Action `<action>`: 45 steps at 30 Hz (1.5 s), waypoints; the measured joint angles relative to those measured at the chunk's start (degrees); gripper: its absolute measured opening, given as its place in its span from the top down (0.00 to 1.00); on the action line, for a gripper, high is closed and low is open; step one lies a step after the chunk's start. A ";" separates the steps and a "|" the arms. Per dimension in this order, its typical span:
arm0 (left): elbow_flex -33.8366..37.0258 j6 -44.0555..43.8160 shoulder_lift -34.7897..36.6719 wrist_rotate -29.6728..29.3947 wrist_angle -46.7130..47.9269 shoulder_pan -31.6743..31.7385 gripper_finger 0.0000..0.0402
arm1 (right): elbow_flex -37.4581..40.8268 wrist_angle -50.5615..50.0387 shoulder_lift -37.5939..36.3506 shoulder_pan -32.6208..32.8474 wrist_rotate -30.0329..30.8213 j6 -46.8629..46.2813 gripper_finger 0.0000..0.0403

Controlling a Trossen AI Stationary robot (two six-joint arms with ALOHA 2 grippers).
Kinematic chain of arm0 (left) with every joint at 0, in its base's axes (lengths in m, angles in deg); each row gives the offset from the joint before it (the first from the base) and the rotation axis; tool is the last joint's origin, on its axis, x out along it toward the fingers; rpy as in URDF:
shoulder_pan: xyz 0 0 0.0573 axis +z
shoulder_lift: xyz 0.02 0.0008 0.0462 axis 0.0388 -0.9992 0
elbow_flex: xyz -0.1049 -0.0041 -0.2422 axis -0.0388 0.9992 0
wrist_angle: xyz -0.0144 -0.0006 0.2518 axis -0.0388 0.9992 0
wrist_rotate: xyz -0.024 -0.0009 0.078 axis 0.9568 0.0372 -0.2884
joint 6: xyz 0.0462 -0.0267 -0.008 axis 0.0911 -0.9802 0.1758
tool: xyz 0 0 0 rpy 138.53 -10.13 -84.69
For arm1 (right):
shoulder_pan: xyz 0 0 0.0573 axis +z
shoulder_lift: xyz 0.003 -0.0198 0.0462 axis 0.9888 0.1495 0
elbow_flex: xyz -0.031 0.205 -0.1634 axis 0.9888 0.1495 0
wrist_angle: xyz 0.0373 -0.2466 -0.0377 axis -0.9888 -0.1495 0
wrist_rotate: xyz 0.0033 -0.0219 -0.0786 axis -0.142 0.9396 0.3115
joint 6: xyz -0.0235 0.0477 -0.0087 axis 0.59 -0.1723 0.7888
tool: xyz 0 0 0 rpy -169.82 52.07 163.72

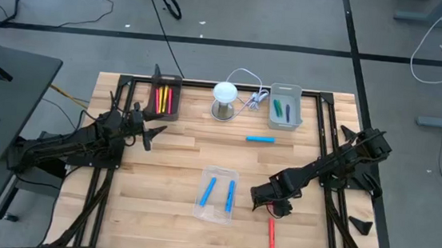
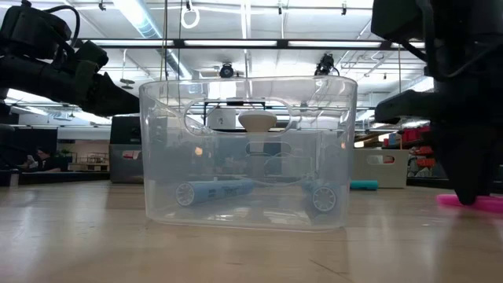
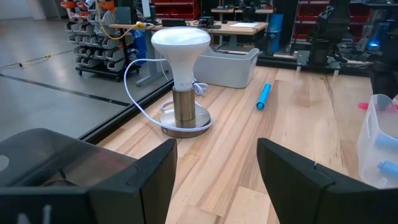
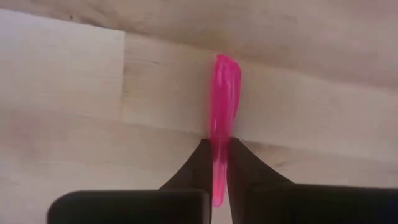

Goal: Pick & Place Markers
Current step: Put the pink pen into the gray bin

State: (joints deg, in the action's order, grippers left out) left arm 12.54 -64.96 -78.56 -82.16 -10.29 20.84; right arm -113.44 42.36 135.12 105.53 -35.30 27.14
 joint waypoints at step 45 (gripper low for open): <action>0.00 0.00 0.00 0.00 -0.02 0.00 0.43 | 0.78 -1.01 -4.43 -5.67 -5.72 -39.65 0.63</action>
State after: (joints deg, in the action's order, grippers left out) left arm 12.54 -64.96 -78.56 -82.16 -10.32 20.85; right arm -112.65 41.35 130.69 99.86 -41.03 -12.51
